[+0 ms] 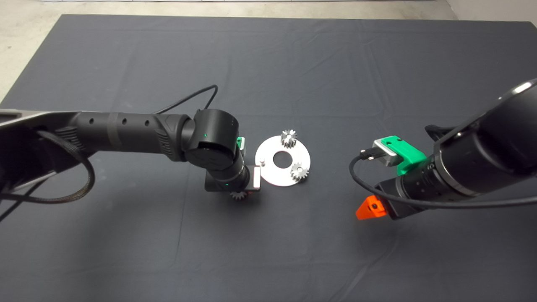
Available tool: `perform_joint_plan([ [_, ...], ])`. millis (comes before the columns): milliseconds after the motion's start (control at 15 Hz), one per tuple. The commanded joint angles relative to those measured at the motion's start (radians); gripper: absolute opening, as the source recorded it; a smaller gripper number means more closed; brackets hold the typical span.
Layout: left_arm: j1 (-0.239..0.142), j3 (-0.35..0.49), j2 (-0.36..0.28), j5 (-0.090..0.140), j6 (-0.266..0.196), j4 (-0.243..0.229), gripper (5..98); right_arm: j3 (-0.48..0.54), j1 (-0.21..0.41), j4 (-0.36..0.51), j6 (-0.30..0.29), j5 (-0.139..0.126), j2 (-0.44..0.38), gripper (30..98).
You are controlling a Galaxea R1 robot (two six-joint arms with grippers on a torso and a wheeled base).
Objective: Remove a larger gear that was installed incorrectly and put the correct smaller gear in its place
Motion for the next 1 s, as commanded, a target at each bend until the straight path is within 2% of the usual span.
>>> perform_joint_plan([
  [0,-0.011,0.0,0.002,0.019,0.005,0.012,41.4,0.008,0.024,0.022,0.0,-0.033,-0.006,97.7],
  [933,-0.011,0.002,-0.001,0.019,0.028,0.009,34.7,0.008,0.025,0.023,0.0,-0.033,-0.006,97.7],
])
